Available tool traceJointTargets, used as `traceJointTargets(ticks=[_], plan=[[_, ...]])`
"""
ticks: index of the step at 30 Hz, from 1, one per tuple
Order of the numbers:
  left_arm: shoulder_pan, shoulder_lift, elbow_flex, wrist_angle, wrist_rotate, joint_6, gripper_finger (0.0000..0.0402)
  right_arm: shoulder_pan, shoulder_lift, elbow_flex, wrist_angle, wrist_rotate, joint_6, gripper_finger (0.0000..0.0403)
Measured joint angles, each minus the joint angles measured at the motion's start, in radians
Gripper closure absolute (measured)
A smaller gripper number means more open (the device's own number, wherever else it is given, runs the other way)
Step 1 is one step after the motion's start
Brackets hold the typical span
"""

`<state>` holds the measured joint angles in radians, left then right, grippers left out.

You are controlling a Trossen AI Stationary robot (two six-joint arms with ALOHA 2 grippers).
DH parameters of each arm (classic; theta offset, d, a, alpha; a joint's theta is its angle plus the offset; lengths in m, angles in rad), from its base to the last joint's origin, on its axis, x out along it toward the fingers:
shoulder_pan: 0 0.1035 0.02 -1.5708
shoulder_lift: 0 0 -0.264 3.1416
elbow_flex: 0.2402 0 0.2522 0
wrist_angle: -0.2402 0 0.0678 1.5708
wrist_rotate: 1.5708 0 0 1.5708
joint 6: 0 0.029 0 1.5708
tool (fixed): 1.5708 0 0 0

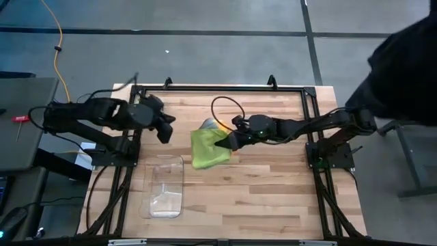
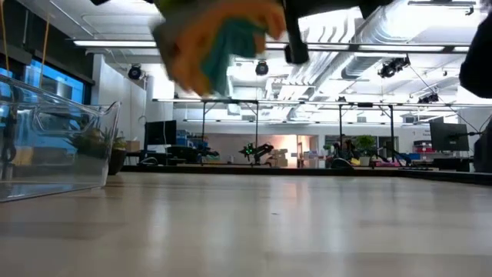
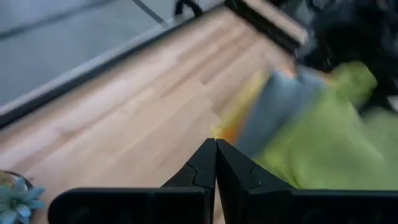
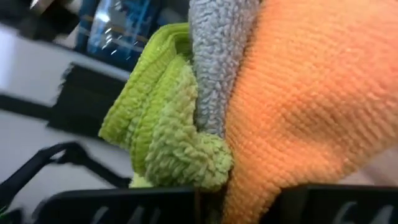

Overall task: Fold microfiber towels
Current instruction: Put the stacked towels into the transparent bin

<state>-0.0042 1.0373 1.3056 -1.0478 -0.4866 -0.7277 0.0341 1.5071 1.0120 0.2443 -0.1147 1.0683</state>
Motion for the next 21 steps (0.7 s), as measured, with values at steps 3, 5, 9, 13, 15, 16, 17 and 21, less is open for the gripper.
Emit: traceJointTargets(ticks=[3, 5, 9, 13, 15, 16, 17, 21], plan=[[-0.005, -0.026, 0.0, 0.002, -0.053, -0.019, 0.0401, 0.037, 0.036, 0.074, -0.023, -0.019, 0.0, 0.0377], [-0.005, -0.04, 0.002, 0.004, -0.057, -0.018, 0.0402, 0.062, 0.074, 0.13, -0.045, -0.014, 0.0, 0.0377], [-0.011, -0.057, 0.001, -0.005, -0.004, 0.051, 0.0402, 0.108, 0.16, 0.213, -0.071, 0.046, 0.004, 0.0377], [-0.026, -0.085, 0.0, -0.007, 0.041, 0.108, 0.0402, 0.136, 0.252, 0.297, -0.084, 0.102, 0.03, 0.0377], [-0.036, -0.102, 0.001, -0.003, 0.046, 0.13, 0.0402, 0.14, 0.297, 0.34, -0.083, 0.114, 0.032, 0.0377], [-0.039, -0.114, 0.0, -0.006, 0.049, 0.135, 0.0401, 0.14, 0.312, 0.355, -0.087, 0.115, 0.033, 0.0377], [-0.043, -0.122, 0.0, -0.007, 0.048, 0.136, 0.0402, 0.14, 0.326, 0.373, -0.097, 0.118, 0.032, 0.0377], [-0.056, -0.15, 0.001, -0.004, 0.048, 0.136, 0.0402, 0.129, 0.337, 0.41, -0.176, 0.142, 0.016, 0.0377]])
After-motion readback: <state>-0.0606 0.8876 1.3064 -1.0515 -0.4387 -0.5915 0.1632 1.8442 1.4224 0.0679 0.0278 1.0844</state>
